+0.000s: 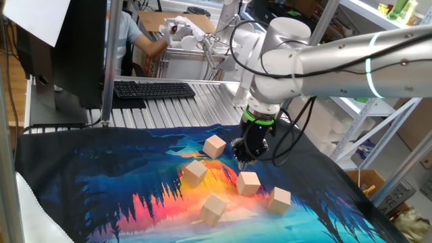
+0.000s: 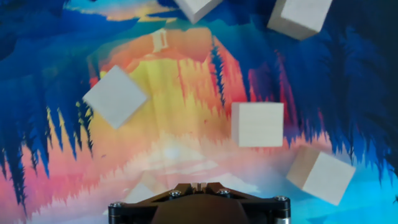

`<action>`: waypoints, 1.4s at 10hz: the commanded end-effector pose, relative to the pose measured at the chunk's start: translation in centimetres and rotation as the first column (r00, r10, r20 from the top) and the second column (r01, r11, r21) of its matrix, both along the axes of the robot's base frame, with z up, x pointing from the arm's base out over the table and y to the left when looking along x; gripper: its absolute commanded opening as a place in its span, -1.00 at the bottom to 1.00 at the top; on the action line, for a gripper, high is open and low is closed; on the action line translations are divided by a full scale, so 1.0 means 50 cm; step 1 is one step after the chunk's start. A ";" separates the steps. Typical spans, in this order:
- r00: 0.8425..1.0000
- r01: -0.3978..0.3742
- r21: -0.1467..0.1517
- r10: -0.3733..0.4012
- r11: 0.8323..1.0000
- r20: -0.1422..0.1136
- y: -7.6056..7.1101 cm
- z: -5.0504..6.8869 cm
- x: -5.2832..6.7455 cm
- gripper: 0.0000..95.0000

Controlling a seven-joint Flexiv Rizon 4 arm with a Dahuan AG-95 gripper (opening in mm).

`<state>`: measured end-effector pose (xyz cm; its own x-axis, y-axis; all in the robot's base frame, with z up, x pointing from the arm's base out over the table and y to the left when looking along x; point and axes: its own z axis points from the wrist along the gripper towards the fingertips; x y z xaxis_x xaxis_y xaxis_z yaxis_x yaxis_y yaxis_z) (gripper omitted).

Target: Stack the blocks into a pyramid shape

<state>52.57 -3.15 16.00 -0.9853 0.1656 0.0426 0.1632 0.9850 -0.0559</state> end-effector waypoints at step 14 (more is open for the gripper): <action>0.997 -0.076 -0.011 0.076 0.997 0.023 -0.080 -0.074 0.071 -0.20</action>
<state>56.33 -7.14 12.16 -0.9957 0.0902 0.0221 0.0886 0.9942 -0.0616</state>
